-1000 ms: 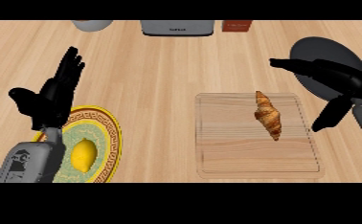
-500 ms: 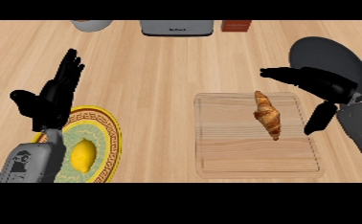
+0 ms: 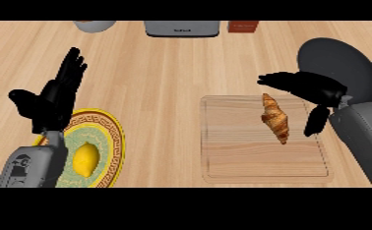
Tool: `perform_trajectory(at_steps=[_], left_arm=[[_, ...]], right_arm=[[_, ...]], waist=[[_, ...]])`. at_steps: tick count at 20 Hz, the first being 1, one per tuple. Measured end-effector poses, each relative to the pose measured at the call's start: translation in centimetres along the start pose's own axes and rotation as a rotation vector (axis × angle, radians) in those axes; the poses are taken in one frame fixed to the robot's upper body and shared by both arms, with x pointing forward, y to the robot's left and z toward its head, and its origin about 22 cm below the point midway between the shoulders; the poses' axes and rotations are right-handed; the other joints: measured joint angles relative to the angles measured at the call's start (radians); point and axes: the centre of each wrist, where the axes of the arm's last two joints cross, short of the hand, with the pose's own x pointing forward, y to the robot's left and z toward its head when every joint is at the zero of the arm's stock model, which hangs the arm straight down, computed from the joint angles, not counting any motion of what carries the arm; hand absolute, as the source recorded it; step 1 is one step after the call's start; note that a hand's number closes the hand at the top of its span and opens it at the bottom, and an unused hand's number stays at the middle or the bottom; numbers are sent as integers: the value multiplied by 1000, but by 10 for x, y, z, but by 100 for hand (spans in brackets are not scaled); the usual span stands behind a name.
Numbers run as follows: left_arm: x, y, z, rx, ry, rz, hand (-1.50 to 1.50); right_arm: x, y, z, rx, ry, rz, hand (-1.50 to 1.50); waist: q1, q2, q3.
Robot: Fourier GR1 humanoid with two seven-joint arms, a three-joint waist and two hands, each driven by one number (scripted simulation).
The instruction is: Pick the croissant from the cutting board and place it in the pan
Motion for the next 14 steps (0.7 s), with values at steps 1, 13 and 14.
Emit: perform_trajectory(at_steps=[1,13,14], left_arm=[[0,0,-1,-1,1,1,0],[-6,2,-2,6,2,3,0],[-8,0,-1,6,1,4,0]], right_arm=[[1,2,-1,5,6,12,-150],[5,18,-23,68,48,65,-150],[6,24,-27,71,52,70,-150]], waist=[[-1,0,0],[-2,0,0],[-2,0,0]])
